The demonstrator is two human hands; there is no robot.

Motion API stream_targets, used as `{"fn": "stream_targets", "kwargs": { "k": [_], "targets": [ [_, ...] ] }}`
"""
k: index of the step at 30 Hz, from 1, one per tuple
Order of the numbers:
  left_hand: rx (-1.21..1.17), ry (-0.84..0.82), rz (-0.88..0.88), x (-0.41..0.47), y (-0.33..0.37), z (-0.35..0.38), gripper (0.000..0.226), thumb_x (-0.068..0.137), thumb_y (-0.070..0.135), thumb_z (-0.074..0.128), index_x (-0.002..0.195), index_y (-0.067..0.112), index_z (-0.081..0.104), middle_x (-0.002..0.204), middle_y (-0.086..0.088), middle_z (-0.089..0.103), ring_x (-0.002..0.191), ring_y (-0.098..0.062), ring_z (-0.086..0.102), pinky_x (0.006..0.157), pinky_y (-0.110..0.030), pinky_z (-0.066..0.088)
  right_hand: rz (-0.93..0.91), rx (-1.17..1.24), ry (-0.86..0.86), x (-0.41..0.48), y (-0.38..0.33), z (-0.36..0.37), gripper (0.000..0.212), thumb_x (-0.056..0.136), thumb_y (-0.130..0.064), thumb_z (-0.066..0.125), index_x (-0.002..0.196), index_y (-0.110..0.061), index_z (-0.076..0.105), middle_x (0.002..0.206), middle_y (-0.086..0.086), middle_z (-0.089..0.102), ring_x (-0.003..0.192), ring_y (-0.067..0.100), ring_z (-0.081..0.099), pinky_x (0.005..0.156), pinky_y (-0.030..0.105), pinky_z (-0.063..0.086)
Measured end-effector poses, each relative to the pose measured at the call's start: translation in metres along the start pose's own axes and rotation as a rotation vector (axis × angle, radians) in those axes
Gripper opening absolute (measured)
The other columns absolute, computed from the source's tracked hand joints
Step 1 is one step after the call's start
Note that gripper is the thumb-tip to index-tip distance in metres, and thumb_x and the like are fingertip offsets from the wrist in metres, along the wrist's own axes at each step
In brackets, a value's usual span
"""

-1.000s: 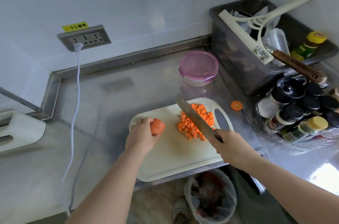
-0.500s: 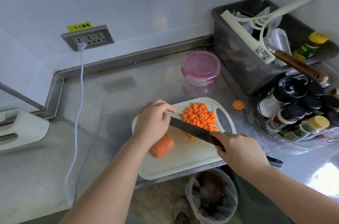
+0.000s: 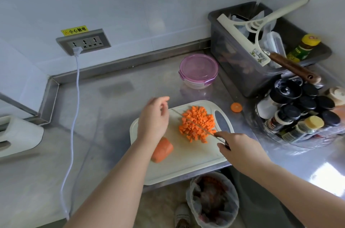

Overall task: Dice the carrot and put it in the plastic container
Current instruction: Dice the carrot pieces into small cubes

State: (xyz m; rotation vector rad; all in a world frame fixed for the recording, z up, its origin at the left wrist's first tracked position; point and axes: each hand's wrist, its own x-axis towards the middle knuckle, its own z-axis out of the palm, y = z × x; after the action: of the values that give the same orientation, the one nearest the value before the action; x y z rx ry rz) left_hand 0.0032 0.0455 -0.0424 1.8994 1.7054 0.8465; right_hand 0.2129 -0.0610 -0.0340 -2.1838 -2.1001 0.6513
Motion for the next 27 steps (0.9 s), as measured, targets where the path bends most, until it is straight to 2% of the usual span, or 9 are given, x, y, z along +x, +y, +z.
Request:
{"fn": "stream_targets", "kwargs": {
  "k": [2, 3, 5, 8, 11, 14, 17, 24, 27],
  "targets": [
    [-0.004, 0.067, -0.111, -0.012, -0.013, -0.009, 0.026, 0.093, 0.008, 0.052, 0.115, 0.012, 0.066, 0.112, -0.007, 0.066, 0.1, -0.023, 0.063, 0.084, -0.026, 0.043, 0.046, 0.172, -0.042, 0.001, -0.005, 0.005, 0.016, 0.099, -0.026, 0.043, 0.096, -0.025, 0.059, 0.063, -0.005, 0.049, 0.056, 0.015, 0.044, 0.046, 0.025, 0.028],
    [0.019, 0.026, -0.136, -0.019, -0.021, -0.011, 0.025, 0.093, 0.01, 0.053, 0.114, 0.012, 0.066, 0.111, -0.006, 0.066, 0.1, -0.023, 0.063, 0.084, -0.025, 0.043, 0.064, 0.234, -0.055, 0.002, -0.008, 0.007, 0.023, 0.099, -0.025, 0.043, 0.077, -0.025, 0.051, 0.059, -0.004, 0.044, 0.054, 0.015, 0.041, 0.047, 0.026, 0.028],
    [0.077, -0.126, -0.166, -0.036, -0.035, -0.012, 0.026, 0.092, 0.017, 0.056, 0.116, 0.015, 0.064, 0.116, -0.002, 0.063, 0.107, -0.02, 0.06, 0.088, -0.025, 0.044, 0.076, 0.297, -0.089, 0.001, -0.019, 0.011, 0.036, 0.099, -0.024, 0.042, 0.064, -0.025, 0.034, 0.057, -0.004, 0.04, 0.052, 0.014, 0.038, 0.05, 0.028, 0.029],
    [0.235, -0.361, -0.206, -0.059, -0.047, -0.011, 0.048, 0.088, 0.04, 0.06, 0.132, 0.022, 0.051, 0.133, 0.005, 0.047, 0.122, -0.017, 0.05, 0.097, -0.034, 0.045, 0.047, 0.326, -0.14, 0.001, -0.036, 0.02, 0.035, 0.098, -0.023, 0.039, 0.065, -0.027, 0.031, 0.062, -0.004, 0.042, 0.059, 0.017, 0.04, 0.057, 0.031, 0.034],
    [0.32, -0.413, -0.172, -0.072, -0.046, -0.006, 0.055, 0.085, 0.053, 0.059, 0.131, 0.024, 0.05, 0.131, 0.007, 0.045, 0.118, -0.019, 0.051, 0.092, -0.034, 0.046, 0.039, 0.292, -0.196, 0.002, -0.047, 0.032, 0.029, 0.099, -0.023, 0.036, 0.071, -0.028, 0.034, 0.067, -0.003, 0.044, 0.069, 0.023, 0.045, 0.063, 0.033, 0.037],
    [0.351, -0.401, -0.136, -0.078, -0.045, -0.001, 0.048, 0.089, 0.042, 0.059, 0.133, 0.025, 0.05, 0.131, 0.005, 0.045, 0.115, -0.022, 0.053, 0.094, -0.033, 0.044, 0.044, 0.276, -0.228, -0.001, -0.056, 0.039, 0.015, 0.1, -0.024, 0.034, 0.086, -0.023, 0.041, 0.078, 0.001, 0.052, 0.076, 0.024, 0.05, 0.067, 0.033, 0.041],
    [0.328, -0.367, -0.133, -0.08, -0.046, 0.001, 0.047, 0.09, 0.036, 0.06, 0.134, 0.024, 0.05, 0.133, 0.004, 0.045, 0.116, -0.022, 0.052, 0.097, -0.033, 0.042, 0.045, 0.265, -0.232, -0.002, -0.058, 0.045, 0.012, 0.101, -0.025, 0.034, 0.091, -0.024, 0.042, 0.087, 0.002, 0.054, 0.081, 0.022, 0.053, 0.073, 0.034, 0.045],
    [0.324, -0.324, -0.11, -0.081, -0.049, 0.009, 0.046, 0.088, 0.034, 0.061, 0.132, 0.025, 0.052, 0.13, 0.004, 0.047, 0.118, -0.021, 0.049, 0.098, -0.029, 0.038, 0.133, 0.282, -0.15, 0.004, -0.044, 0.044, 0.03, 0.099, -0.02, 0.036, 0.07, -0.026, 0.031, 0.068, -0.002, 0.046, 0.072, 0.024, 0.047, 0.063, 0.034, 0.038],
    [0.281, -0.282, -0.12, -0.081, -0.045, 0.014, 0.045, 0.087, 0.034, 0.064, 0.129, 0.023, 0.055, 0.127, 0.003, 0.05, 0.116, -0.022, 0.05, 0.096, -0.03, 0.04, 0.082, 0.269, -0.131, -0.001, -0.045, 0.039, 0.018, 0.1, -0.024, 0.037, 0.085, -0.021, 0.045, 0.073, 0.003, 0.053, 0.075, 0.028, 0.053, 0.065, 0.037, 0.043]
  ]
}}
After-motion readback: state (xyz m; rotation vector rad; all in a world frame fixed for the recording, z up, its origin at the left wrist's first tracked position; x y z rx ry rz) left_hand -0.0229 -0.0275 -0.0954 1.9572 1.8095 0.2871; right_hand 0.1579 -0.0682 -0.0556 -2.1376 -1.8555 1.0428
